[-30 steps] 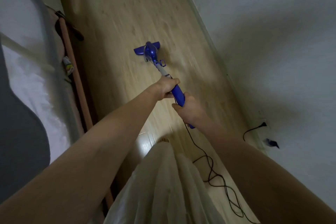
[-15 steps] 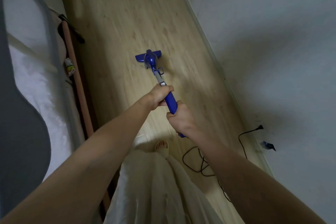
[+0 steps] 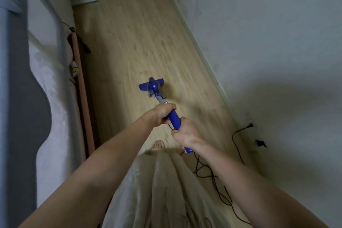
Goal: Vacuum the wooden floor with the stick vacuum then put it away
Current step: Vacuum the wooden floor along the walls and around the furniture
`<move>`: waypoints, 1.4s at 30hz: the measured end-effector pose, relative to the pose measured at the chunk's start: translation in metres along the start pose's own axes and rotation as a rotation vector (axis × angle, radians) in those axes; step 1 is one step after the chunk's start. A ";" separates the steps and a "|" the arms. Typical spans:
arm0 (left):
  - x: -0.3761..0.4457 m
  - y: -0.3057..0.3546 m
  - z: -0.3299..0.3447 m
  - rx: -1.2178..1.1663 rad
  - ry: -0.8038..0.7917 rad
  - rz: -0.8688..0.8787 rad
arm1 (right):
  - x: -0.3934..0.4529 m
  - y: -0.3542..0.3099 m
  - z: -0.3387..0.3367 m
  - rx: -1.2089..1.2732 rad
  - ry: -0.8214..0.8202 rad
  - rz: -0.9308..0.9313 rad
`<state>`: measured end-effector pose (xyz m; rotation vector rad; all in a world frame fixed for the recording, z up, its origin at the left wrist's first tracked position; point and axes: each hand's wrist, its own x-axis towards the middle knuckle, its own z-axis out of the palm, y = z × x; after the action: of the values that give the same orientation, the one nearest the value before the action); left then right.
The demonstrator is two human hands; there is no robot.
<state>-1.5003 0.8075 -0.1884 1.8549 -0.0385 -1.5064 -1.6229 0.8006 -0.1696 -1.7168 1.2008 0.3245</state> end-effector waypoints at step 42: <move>0.119 0.065 -0.168 -0.271 0.192 0.038 | 0.156 -0.145 0.049 -0.369 0.000 -0.224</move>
<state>-1.2920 0.7918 -0.2452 1.7579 0.2095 -1.2347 -1.4136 0.7572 -0.2174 -2.1479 0.9774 0.4283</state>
